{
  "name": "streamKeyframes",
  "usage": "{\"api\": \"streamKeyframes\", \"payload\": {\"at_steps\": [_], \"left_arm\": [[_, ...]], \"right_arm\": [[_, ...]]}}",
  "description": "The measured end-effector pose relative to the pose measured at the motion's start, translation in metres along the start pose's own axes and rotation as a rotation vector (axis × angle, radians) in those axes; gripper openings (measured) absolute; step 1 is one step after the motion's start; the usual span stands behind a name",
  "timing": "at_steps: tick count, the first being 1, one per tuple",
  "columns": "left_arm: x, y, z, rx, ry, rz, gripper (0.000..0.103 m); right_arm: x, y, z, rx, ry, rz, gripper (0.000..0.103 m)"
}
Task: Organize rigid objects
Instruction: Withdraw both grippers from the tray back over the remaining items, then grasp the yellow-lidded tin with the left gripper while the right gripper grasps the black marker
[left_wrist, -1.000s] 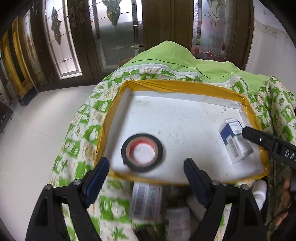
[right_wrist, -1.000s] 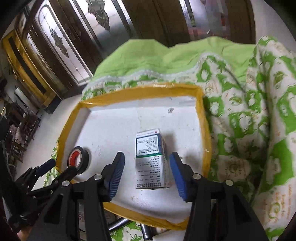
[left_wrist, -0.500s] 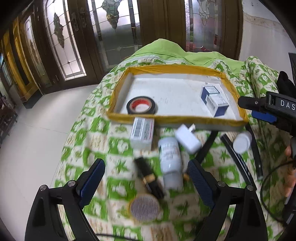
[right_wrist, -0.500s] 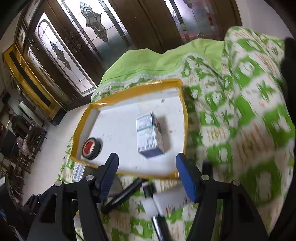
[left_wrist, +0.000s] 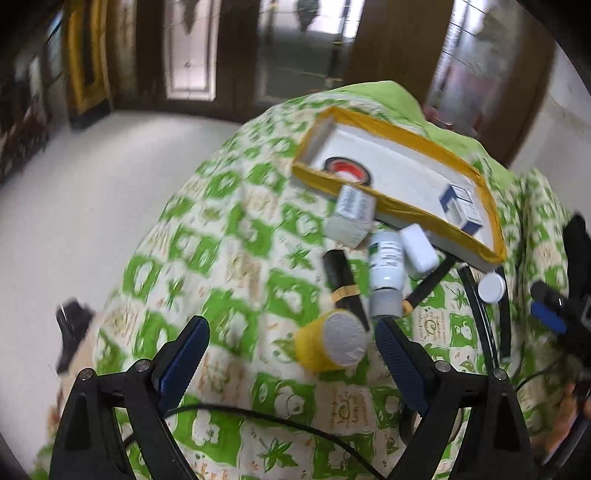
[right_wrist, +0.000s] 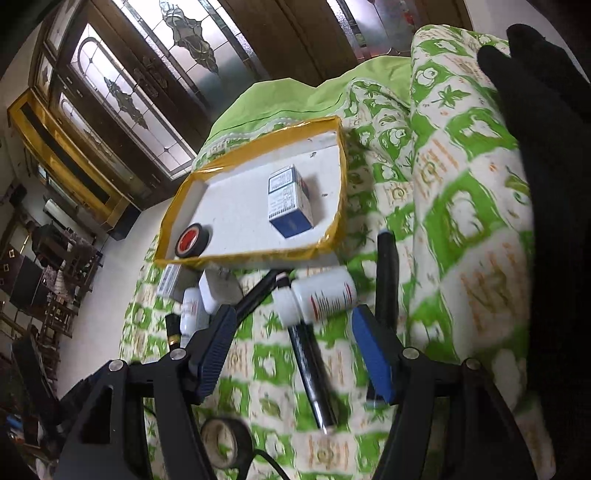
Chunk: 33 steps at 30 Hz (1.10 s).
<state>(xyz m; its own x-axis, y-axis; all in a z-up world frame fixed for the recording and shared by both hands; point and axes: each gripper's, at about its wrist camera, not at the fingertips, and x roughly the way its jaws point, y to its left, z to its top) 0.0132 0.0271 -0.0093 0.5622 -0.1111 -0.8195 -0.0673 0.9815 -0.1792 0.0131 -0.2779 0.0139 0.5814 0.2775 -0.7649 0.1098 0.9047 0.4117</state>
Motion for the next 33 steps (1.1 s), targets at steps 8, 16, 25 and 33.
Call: {"api": "streamKeyframes", "payload": {"at_steps": [8, 16, 25, 33], "left_arm": [[0.008, -0.008, -0.007, 0.018, 0.044, 0.015, 0.094], [0.026, -0.062, -0.022, 0.318, 0.075, 0.066, 0.064], [0.038, -0.036, -0.010, 0.190, 0.128, 0.004, 0.042], [0.039, -0.041, -0.012, 0.201, 0.130, 0.009, 0.044]], "right_arm": [[-0.001, 0.000, -0.003, -0.011, 0.008, -0.004, 0.065], [0.006, 0.000, -0.002, -0.014, 0.049, -0.009, 0.063], [0.032, 0.013, -0.013, -0.096, 0.167, -0.049, 0.038], [0.051, 0.010, -0.019, -0.097, 0.213, -0.099, 0.037]]}}
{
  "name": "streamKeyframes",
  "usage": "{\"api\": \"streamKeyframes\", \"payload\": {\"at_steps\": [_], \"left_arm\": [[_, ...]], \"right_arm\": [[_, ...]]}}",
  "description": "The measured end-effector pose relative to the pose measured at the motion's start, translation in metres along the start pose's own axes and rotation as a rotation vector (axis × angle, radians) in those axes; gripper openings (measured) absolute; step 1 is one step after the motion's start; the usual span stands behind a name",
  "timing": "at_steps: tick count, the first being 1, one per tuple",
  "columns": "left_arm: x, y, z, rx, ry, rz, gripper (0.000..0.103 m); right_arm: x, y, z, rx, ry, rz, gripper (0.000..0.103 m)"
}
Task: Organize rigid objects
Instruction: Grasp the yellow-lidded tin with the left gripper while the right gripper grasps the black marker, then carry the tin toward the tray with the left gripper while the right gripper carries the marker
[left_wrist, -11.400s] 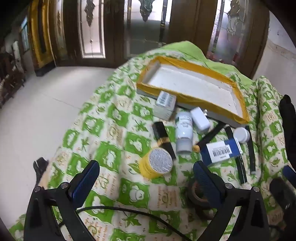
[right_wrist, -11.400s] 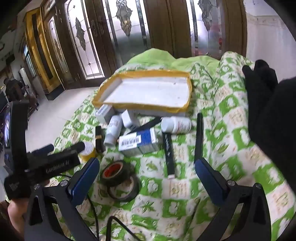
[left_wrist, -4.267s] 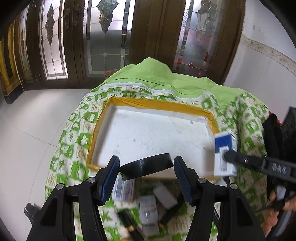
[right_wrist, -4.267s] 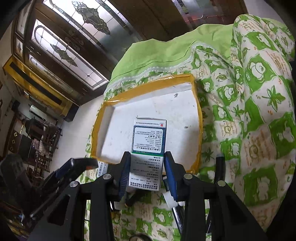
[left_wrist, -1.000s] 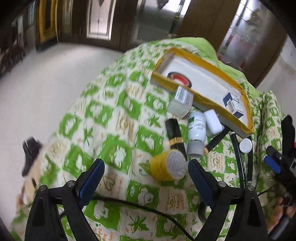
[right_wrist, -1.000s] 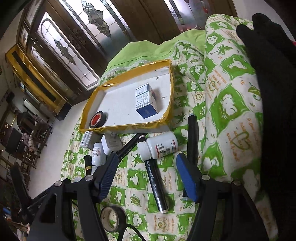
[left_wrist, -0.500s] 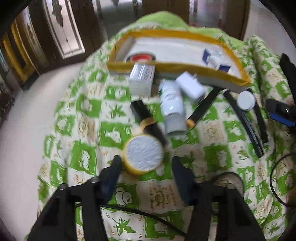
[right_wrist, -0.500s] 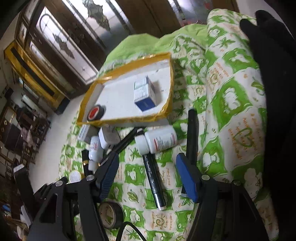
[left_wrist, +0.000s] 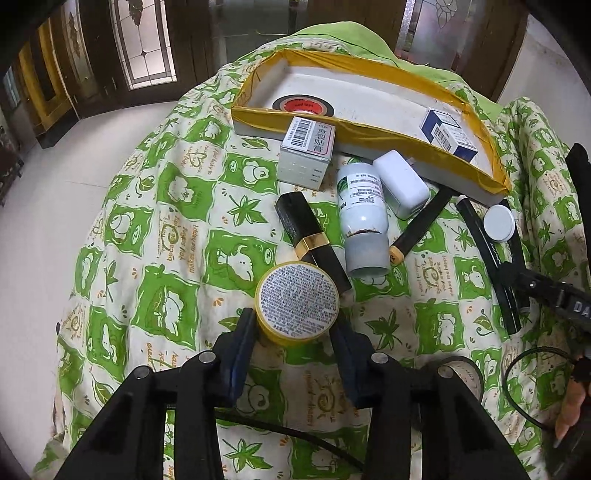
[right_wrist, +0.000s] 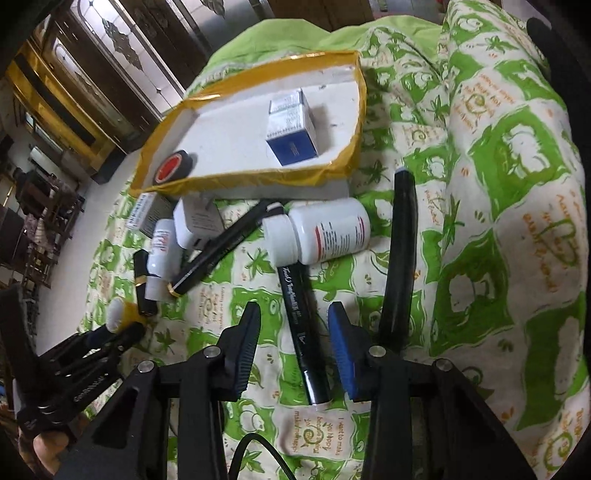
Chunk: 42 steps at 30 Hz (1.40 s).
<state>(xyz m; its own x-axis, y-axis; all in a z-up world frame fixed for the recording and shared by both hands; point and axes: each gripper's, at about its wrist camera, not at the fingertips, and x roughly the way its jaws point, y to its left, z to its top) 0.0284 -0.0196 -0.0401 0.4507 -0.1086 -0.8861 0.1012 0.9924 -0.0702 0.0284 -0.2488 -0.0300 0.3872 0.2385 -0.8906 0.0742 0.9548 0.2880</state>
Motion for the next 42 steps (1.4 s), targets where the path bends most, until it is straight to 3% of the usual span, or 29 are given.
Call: {"api": "streamKeyframes", "payload": {"at_steps": [3, 5, 9, 12, 17, 25, 42], "left_arm": [[-0.003, -0.002, -0.001, 0.003, -0.011, -0.010, 0.047], [-0.002, -0.001, 0.000, -0.001, -0.014, -0.014, 0.048], [0.000, 0.001, 0.001, -0.010, -0.014, -0.018, 0.048], [0.002, 0.001, 0.003, -0.013, -0.014, -0.018, 0.048], [0.000, 0.002, 0.004, -0.018, -0.039, -0.029, 0.048], [-0.002, 0.004, 0.004, -0.022, -0.047, -0.060, 0.047], [-0.005, 0.000, 0.004, 0.005, -0.077, -0.014, 0.047]], "right_arm": [[0.010, 0.000, 0.001, -0.002, 0.018, -0.017, 0.032], [0.016, 0.001, 0.002, -0.013, 0.027, -0.036, 0.021], [0.018, 0.012, 0.001, -0.065, 0.032, -0.033, 0.015], [0.019, 0.031, -0.008, -0.135, 0.067, 0.034, 0.014], [0.026, 0.051, -0.022, -0.205, 0.095, 0.040, 0.014], [0.032, 0.039, -0.016, -0.140, 0.097, 0.081, 0.014], [0.018, 0.039, -0.021, -0.143, 0.070, 0.064, 0.014]]}}
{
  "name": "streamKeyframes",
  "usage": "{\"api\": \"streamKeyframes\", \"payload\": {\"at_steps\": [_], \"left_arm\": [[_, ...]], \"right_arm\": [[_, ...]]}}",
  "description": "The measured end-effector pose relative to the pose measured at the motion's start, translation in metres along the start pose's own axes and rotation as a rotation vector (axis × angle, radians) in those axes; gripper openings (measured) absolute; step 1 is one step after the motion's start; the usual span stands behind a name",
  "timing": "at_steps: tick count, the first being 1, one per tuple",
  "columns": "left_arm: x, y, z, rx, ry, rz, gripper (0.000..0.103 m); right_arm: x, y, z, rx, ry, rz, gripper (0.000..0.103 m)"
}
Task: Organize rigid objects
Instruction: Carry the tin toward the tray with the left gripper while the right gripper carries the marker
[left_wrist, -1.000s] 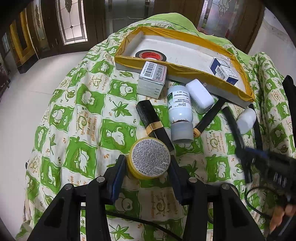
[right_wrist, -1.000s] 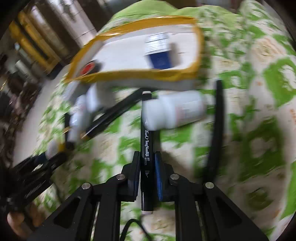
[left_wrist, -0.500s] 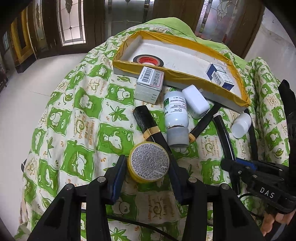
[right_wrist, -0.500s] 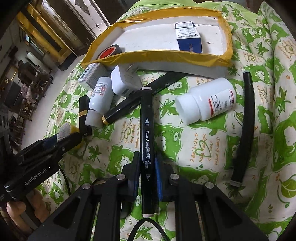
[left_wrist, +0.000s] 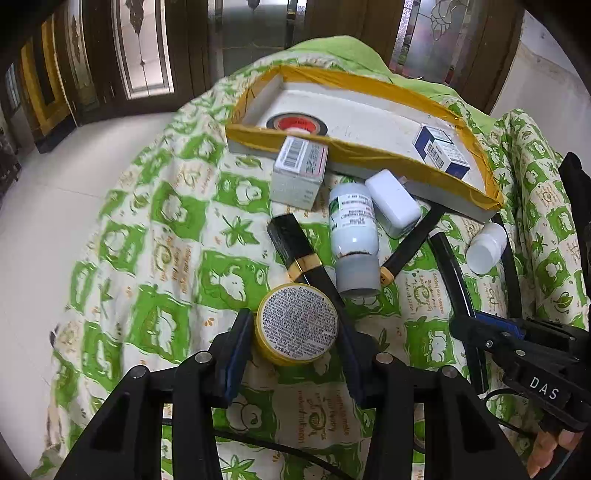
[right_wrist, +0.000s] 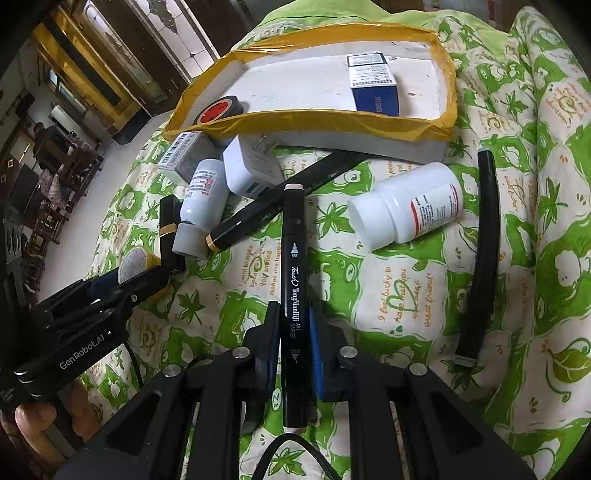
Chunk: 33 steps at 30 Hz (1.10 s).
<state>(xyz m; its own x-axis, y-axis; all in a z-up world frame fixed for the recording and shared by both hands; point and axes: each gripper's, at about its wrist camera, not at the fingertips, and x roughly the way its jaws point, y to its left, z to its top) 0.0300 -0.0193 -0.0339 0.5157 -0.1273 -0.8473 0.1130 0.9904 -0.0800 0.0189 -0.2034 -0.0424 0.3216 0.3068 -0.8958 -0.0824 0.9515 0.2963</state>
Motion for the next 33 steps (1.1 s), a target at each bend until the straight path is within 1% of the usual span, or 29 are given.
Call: {"api": "streamKeyframes", "payload": {"at_steps": [8, 12, 16, 23, 33], "left_arm": [[-0.019, -0.008, 0.000, 0.048, -0.092, 0.038, 0.047], [-0.027, -0.013, -0.001, 0.078, -0.131, 0.059, 0.047], [-0.035, -0.017, -0.002, 0.102, -0.166, 0.085, 0.047], [-0.042, -0.020, -0.003, 0.118, -0.194, 0.096, 0.047], [-0.046, -0.021, -0.003, 0.119, -0.210, 0.089, 0.047]], "right_arm": [[-0.015, 0.000, -0.003, 0.017, -0.034, 0.067, 0.014], [-0.019, 0.000, -0.004, 0.034, -0.033, 0.110, 0.014], [-0.021, 0.002, -0.004, 0.036, -0.034, 0.128, 0.014], [-0.025, 0.007, -0.005, 0.040, -0.045, 0.151, 0.014], [-0.044, 0.006, 0.002, 0.052, -0.096, 0.176, 0.014]]}}
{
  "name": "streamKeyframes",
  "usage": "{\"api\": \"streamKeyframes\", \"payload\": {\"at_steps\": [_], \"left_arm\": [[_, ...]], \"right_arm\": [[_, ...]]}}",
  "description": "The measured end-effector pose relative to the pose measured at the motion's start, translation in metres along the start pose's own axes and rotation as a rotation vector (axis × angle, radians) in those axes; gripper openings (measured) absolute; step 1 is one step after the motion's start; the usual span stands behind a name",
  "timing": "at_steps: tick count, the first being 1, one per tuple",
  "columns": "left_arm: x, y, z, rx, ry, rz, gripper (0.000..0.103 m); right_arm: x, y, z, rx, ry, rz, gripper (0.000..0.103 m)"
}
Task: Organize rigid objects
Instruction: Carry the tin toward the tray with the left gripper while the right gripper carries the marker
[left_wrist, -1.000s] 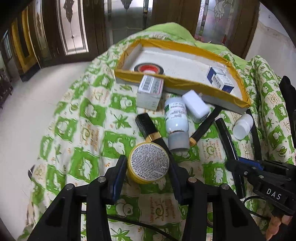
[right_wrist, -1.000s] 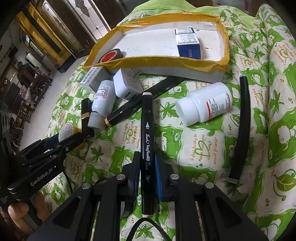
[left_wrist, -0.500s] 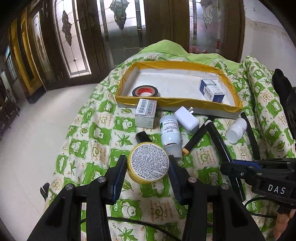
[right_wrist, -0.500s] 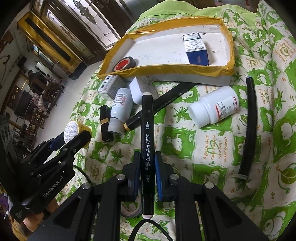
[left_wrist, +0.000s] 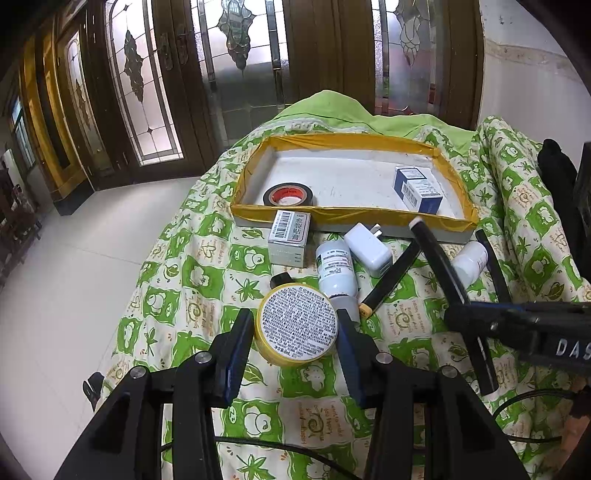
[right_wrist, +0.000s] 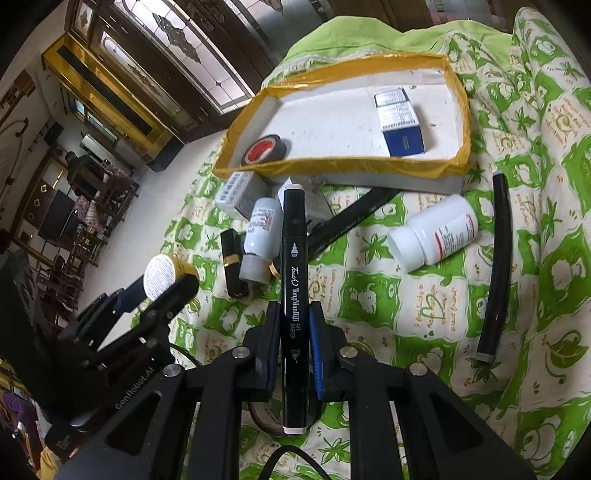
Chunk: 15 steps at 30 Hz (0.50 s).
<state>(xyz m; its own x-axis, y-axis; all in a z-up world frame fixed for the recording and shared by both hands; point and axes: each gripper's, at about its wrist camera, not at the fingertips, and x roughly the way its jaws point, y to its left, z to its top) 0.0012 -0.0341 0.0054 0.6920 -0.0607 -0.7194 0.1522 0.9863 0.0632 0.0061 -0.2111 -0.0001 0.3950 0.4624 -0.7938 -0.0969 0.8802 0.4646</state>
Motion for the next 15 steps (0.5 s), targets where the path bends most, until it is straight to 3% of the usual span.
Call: {"api": "streamKeyframes", "payload": {"at_steps": [6, 15], "left_arm": [[-0.001, 0.005, 0.007, -0.031, 0.003, -0.029, 0.047], [0.005, 0.008, 0.024, -0.070, 0.015, -0.088, 0.047]], "right_arm": [[-0.018, -0.006, 0.015, 0.023, -0.058, 0.007, 0.014], [-0.048, -0.055, 0.048, 0.169, -0.157, -0.051, 0.014]]}}
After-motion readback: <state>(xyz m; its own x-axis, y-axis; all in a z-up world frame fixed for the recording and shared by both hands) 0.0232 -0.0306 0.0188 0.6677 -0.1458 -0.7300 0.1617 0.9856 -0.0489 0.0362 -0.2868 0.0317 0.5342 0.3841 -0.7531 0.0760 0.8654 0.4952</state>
